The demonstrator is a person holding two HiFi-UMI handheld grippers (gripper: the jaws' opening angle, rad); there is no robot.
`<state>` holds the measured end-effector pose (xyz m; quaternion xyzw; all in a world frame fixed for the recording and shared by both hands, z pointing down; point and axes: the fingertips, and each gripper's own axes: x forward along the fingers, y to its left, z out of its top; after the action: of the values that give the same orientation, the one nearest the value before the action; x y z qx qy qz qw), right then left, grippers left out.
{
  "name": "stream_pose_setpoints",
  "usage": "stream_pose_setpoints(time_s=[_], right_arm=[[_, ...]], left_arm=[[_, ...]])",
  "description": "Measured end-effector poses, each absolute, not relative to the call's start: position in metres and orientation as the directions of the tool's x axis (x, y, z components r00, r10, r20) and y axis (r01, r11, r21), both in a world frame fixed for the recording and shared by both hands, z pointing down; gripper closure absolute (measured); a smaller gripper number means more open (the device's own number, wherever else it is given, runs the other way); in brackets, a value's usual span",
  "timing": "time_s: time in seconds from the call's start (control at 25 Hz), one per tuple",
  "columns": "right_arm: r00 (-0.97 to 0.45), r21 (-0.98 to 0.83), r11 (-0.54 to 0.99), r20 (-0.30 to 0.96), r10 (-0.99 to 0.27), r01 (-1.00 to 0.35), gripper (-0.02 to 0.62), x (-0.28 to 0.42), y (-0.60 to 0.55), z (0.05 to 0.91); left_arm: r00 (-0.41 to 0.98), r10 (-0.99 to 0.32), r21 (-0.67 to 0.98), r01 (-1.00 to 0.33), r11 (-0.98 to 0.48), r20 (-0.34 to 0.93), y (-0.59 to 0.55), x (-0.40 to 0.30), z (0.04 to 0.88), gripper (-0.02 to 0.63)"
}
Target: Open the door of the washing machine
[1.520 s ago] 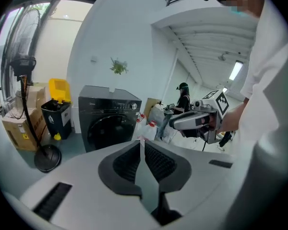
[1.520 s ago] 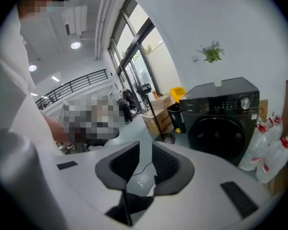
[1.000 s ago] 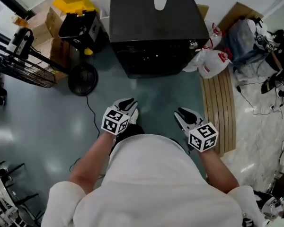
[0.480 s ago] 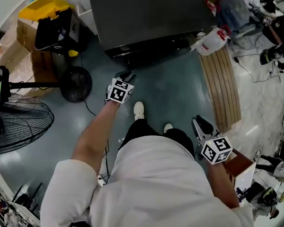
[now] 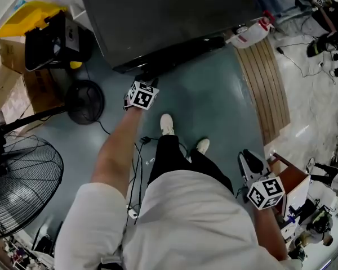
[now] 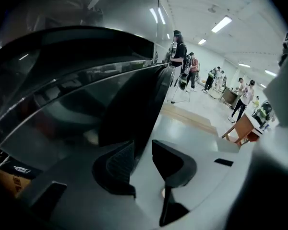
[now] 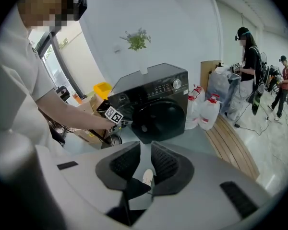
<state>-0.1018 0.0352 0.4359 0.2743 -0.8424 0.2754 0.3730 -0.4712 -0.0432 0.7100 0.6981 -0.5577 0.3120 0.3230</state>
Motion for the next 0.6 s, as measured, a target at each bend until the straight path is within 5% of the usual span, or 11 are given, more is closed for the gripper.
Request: stream_pose_setpoints(time_s=[0.6], right_arm=[[-0.583,-0.305,0.715,0.793,-0.176,-0.630,0.569,-0.134,0.035,0.464]], left_arm=[[0.193,-0.537,0.090,-0.973,-0.212,0.821,-0.057,-0.467,0.733,0.499]])
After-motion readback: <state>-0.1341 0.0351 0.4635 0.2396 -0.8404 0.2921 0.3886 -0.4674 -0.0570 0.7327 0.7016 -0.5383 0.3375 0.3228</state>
